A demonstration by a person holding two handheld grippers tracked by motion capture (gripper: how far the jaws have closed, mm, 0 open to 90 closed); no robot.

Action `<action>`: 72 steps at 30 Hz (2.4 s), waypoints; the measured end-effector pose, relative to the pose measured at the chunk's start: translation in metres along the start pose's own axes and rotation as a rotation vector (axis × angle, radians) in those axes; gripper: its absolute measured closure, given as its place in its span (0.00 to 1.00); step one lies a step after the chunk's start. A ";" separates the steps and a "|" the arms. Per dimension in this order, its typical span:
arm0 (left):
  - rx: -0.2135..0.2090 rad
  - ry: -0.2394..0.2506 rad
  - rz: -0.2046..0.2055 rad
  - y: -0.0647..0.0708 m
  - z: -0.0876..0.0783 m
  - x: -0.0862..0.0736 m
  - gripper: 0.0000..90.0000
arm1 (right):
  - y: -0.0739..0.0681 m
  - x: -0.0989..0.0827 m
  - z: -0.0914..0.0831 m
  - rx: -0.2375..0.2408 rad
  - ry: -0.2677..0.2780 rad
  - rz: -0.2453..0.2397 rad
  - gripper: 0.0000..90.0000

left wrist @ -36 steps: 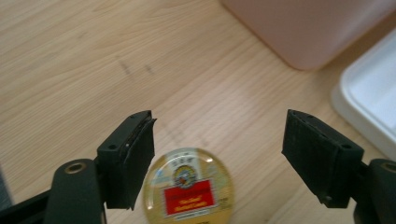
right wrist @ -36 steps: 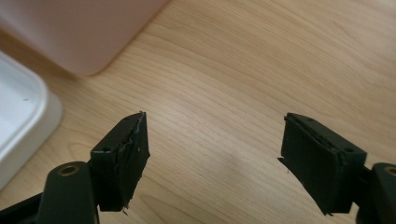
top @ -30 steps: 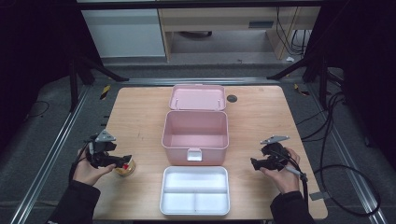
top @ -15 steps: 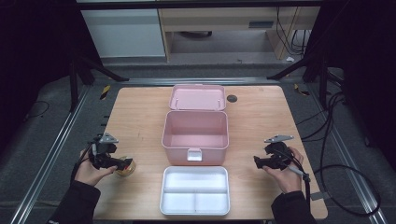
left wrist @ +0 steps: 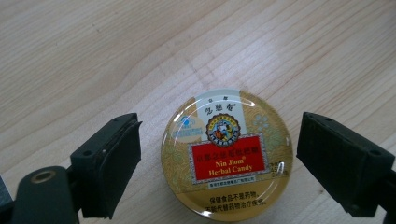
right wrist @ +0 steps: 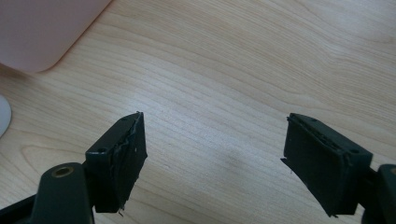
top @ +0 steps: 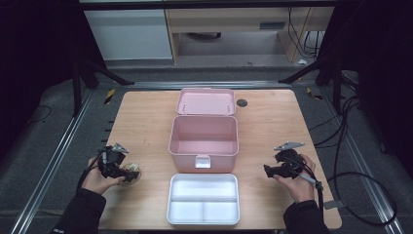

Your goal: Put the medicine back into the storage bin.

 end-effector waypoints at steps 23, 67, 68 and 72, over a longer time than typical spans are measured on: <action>-0.023 -0.153 0.022 0.003 0.016 -0.007 0.22 | -0.002 -0.001 0.003 0.009 -0.014 -0.008 0.24; -0.042 0.156 0.137 0.034 -0.097 0.118 0.22 | 0.001 -0.002 0.003 0.001 -0.005 0.005 0.25; -0.041 0.165 0.144 0.035 -0.098 0.122 0.22 | 0.001 -0.001 0.003 0.001 -0.003 0.005 0.25; -0.044 0.180 0.181 0.045 -0.101 0.141 0.22 | 0.001 -0.001 0.002 0.001 0.000 0.004 0.25</action>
Point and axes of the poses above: each handheld gripper's, and its own axes: z roughly forward along the jaws, x roughly out of its top, y roughly to its right, the point moved 8 cm from there along z, roughly forward along the jaws, and after that the axes turned 5 degrees about -y, right-handed, at the moved point
